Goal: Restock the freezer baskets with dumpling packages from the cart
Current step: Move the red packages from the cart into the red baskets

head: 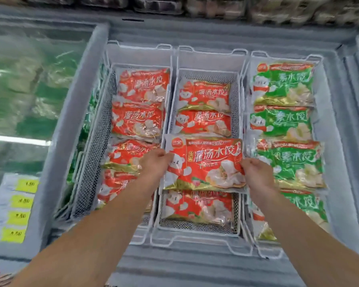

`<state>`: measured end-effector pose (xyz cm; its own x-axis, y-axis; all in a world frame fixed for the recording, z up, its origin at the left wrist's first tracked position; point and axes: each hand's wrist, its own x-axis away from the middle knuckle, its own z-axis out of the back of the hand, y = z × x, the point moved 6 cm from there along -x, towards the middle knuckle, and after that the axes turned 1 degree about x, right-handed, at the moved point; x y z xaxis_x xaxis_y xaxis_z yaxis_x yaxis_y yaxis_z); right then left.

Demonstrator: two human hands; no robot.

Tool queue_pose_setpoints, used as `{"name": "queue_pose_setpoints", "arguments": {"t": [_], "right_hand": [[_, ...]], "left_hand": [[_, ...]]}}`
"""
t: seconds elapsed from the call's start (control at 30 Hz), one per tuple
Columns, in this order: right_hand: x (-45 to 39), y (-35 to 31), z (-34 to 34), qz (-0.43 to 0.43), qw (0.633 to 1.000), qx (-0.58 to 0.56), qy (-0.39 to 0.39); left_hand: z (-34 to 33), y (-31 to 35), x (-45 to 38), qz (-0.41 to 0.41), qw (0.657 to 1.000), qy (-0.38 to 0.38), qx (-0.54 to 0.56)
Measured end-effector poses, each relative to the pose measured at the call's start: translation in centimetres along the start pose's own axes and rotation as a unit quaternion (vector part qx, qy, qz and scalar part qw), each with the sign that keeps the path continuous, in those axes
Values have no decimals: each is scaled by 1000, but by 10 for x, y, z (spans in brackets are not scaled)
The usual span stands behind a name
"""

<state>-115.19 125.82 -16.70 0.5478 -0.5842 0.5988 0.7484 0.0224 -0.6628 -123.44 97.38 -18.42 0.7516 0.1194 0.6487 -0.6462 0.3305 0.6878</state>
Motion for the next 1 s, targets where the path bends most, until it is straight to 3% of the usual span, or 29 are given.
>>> {"name": "queue_pose_setpoints", "arguments": {"t": [0.17,0.27,0.33,0.47,0.57,0.63,1.0], "right_hand": [[-26,-27,-8,-13,999,40,25],[-39,-29,-17,2,992,123,9],[-46,-25,-27,33,969,243,-31],[-58,-12,-62,62,920,349,-165],[-70,4,-85,57,872,424,-239],[-74,14,-93,45,862,434,-259],[-65,10,-91,106,845,464,-243]], "left_hand": [[-14,24,-35,30,999,-29,13],[-21,33,-51,-1,992,-71,-106],[-28,29,-61,-52,963,-95,-247],[-66,13,-70,-136,894,-198,-379],[-89,-14,-76,-108,836,-284,-458],[-95,-25,-75,-96,819,-296,-483],[-96,-38,-64,-88,848,-255,-456]]}}
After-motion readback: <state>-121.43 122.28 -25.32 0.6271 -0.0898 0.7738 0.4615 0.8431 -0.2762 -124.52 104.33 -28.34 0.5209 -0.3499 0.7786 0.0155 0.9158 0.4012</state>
